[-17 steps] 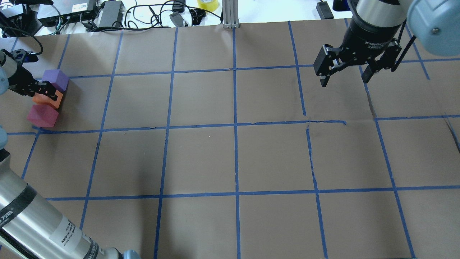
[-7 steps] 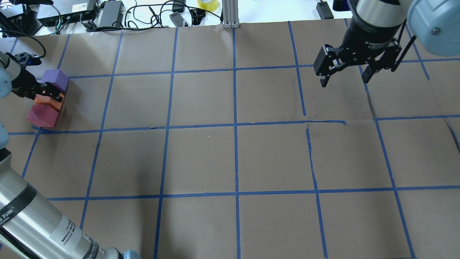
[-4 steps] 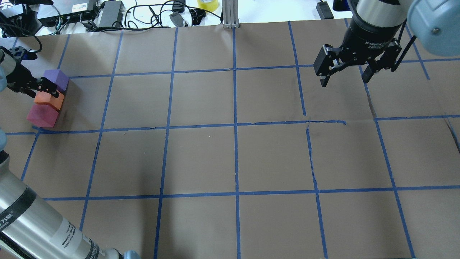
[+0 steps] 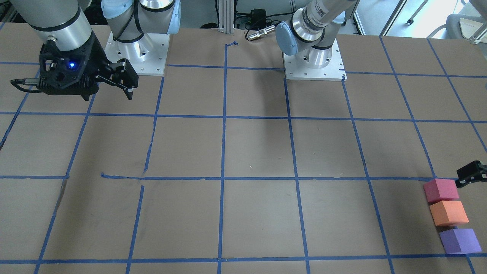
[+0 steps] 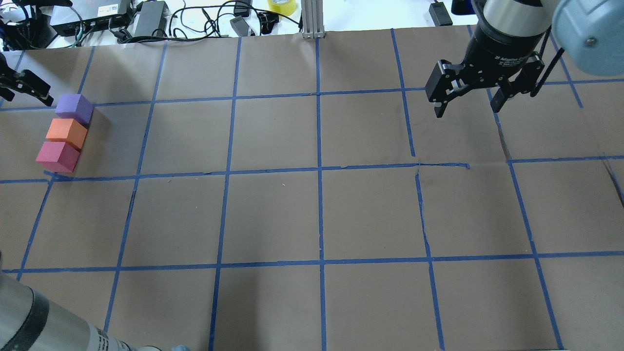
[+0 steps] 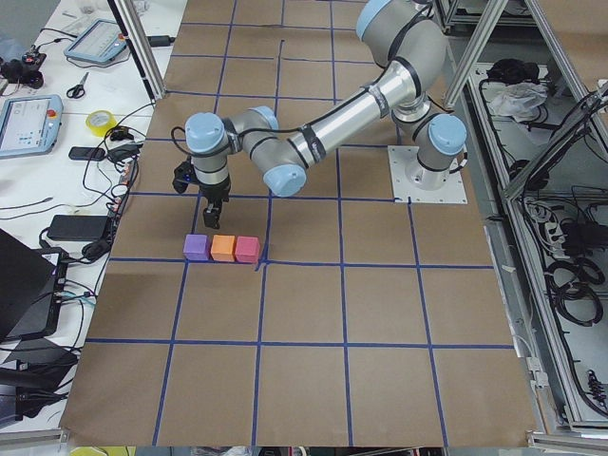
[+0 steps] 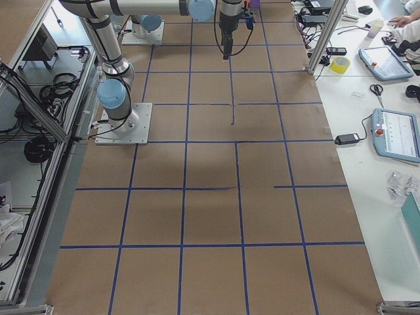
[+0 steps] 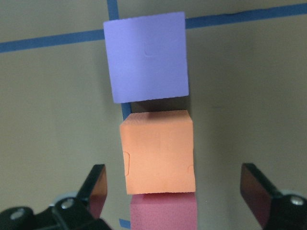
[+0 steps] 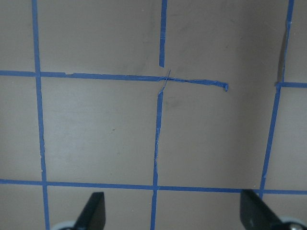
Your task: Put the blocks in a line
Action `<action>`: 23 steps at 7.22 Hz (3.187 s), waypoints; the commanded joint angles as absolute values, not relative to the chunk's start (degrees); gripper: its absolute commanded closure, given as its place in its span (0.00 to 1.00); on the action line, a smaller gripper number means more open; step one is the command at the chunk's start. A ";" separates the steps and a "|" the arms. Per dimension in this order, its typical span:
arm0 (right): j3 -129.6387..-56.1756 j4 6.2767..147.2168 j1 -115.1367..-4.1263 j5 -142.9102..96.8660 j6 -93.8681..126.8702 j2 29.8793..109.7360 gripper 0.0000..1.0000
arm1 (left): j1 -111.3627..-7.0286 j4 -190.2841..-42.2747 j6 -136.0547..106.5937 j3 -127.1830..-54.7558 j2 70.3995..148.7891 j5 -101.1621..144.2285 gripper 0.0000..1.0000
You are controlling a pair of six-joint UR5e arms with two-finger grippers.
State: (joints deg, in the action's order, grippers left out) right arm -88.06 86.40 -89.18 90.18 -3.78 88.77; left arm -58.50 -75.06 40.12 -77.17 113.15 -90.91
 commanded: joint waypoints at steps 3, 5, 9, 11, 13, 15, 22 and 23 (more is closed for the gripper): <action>-88.07 86.40 -89.12 90.18 -3.78 88.77 0.00 | -69.99 -91.04 22.91 -80.94 93.90 -87.55 0.00; -88.07 86.40 -89.12 90.18 -3.78 88.77 0.00 | -81.59 -89.92 13.40 -82.08 92.90 -88.94 0.06; -88.15 86.40 -89.12 90.18 -3.78 88.77 0.00 | -95.08 -84.73 -1.49 -86.48 91.93 -93.93 0.00; -88.15 86.40 -89.12 90.18 -3.78 88.77 0.00 | -96.24 -84.11 -1.93 -86.92 90.62 -93.69 0.00; -88.15 86.40 -89.12 90.18 -3.78 88.77 0.00 | -94.41 -84.63 -1.85 -88.15 89.22 -89.76 0.00; -88.15 86.40 -89.12 90.18 -3.78 88.77 0.00 | -88.46 -84.64 3.65 -87.11 88.86 -88.69 0.00; -88.15 86.40 -89.21 90.18 -3.78 88.77 0.00 | -87.89 -87.45 3.78 -88.15 86.75 -88.95 0.00; -88.15 86.40 -89.21 90.18 -3.78 88.77 0.00 | -87.89 -87.54 3.78 -88.15 86.75 -88.95 0.00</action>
